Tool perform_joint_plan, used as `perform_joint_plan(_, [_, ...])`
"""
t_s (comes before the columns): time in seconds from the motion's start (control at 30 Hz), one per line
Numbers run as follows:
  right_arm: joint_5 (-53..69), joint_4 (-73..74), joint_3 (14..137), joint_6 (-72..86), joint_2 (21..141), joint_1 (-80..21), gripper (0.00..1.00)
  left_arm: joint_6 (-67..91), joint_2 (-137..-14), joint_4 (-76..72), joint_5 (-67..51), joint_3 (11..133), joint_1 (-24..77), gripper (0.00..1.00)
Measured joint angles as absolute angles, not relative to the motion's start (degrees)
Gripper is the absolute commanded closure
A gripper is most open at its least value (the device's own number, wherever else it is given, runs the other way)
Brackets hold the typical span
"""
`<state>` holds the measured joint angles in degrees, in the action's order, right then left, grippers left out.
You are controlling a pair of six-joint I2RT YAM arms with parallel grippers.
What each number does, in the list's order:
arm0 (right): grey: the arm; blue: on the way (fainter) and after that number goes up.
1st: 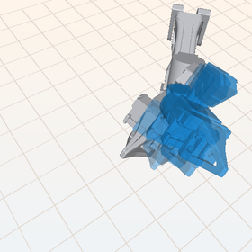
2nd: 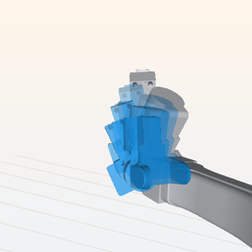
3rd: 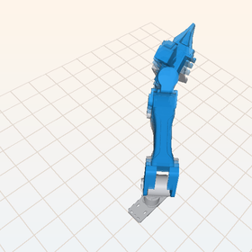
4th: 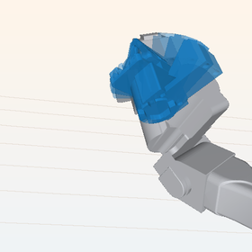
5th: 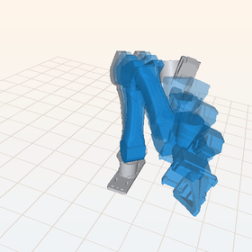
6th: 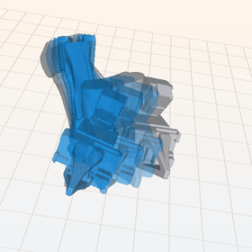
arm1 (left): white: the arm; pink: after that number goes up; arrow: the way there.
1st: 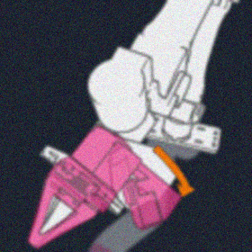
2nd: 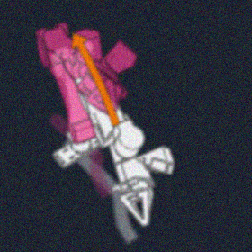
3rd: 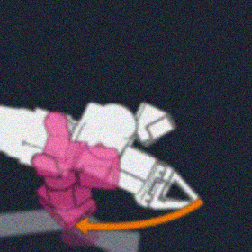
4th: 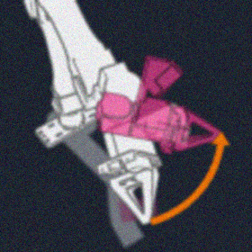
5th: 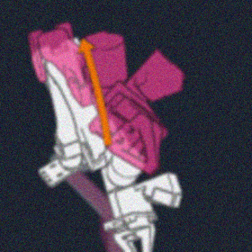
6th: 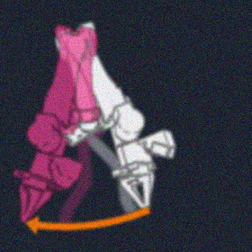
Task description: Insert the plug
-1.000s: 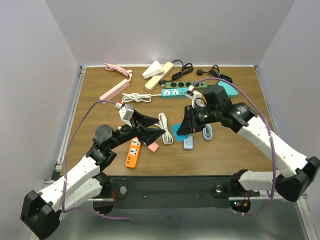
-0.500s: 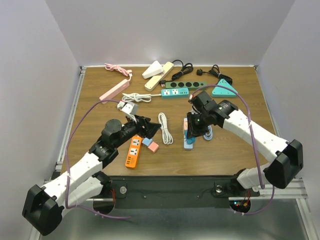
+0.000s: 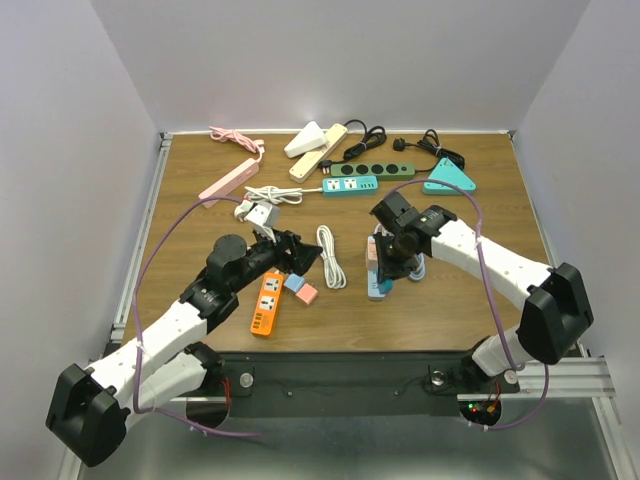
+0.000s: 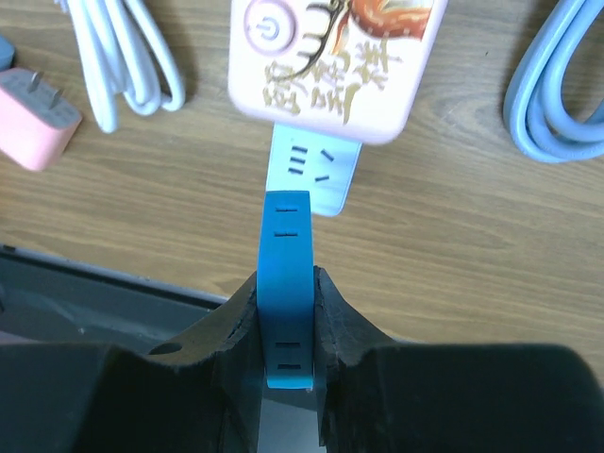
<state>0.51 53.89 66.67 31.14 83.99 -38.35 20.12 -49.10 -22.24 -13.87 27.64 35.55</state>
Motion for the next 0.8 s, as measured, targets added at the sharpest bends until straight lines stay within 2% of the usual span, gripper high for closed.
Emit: perform_joint_plan(0.8, [-3.42, 48.64, 63.79, 33.74, 88.14, -38.35, 1.00, 19.94, -49.45, -22.24, -14.79, 27.79, 35.55, 0.17])
